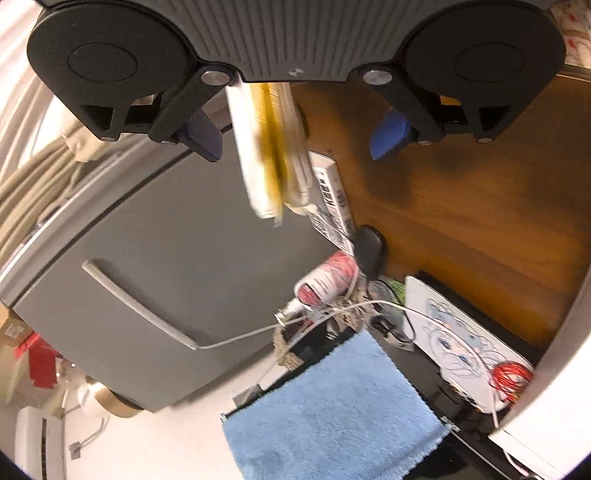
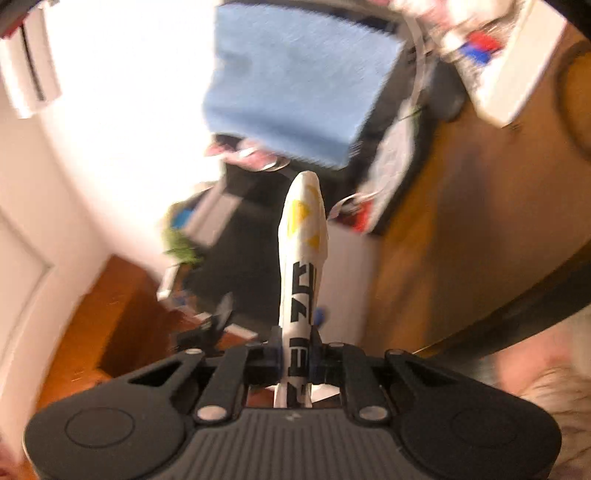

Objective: Fold shopping bag
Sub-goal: 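Grasp the folded paper strip with the right gripper and lift it upright, then close the left gripper on the strip's lower end while the right gripper releases it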

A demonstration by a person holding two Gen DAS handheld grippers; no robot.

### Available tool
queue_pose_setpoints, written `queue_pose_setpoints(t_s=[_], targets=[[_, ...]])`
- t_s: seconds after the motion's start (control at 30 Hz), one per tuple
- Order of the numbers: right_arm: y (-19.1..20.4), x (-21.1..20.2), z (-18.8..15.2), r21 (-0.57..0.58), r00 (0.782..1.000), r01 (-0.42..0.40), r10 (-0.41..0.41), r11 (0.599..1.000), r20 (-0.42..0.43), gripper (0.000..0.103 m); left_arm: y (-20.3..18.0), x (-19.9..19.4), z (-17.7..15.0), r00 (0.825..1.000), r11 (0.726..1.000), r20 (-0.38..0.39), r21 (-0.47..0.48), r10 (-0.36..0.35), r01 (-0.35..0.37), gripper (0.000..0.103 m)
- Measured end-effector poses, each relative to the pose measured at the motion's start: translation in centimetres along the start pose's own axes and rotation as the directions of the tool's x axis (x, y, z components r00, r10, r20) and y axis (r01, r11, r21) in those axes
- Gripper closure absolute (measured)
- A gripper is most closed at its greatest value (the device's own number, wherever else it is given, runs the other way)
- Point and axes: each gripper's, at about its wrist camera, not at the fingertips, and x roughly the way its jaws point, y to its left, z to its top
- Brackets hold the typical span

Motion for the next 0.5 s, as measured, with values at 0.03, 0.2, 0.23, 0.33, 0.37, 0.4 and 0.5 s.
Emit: queue_pose_setpoints(t_s=[0.03,0.2,0.23,0.33,0.37,0.4,0.5], targets=[[0.1,0.2,0.0,0.008,0.999,-0.027,0.027,1.0,-0.016,0.092,-0.1,0.0,0.0,1.0,1.0,-0.012,0.006,-0.021,0.021,0.016],[0.5,1.3,-0.3,0.021,0.986,-0.122,0.123,0.992,-0.116,0.092,-0.7,0.5,-0.3,0.993,0.993,-0.042,0.025,-0.11,0.112,0.017],[0.6,1.6,-0.4,0.023,0.982,-0.135,0.137,0.991,-0.129,0.092,-0.7,0.5,-0.3,0.992,0.993,-0.043,0.023,-0.115,0.117,0.022],[0.9,2.1,-0.6,0.02,0.977,-0.148,0.149,0.989,-0.153,0.092,-0.7,0.4,-0.5,0.992,0.993,-0.054,0.015,-0.118,0.119,0.057],[0.9,2.2,-0.6,0.02,0.976,-0.148,0.15,0.989,-0.16,0.092,-0.7,0.4,-0.5,0.992,0.994,-0.056,0.015,-0.111,0.112,0.06],[0.9,2.3,-0.6,0.021,0.975,-0.147,0.148,0.989,-0.163,0.092,-0.7,0.4,-0.6,0.993,0.994,-0.055,0.014,-0.109,0.11,0.067],[0.9,2.6,-0.6,0.022,0.978,-0.125,0.126,0.992,-0.165,0.091,-0.7,0.3,-0.7,0.995,0.996,-0.043,0.013,-0.085,0.085,0.083]])
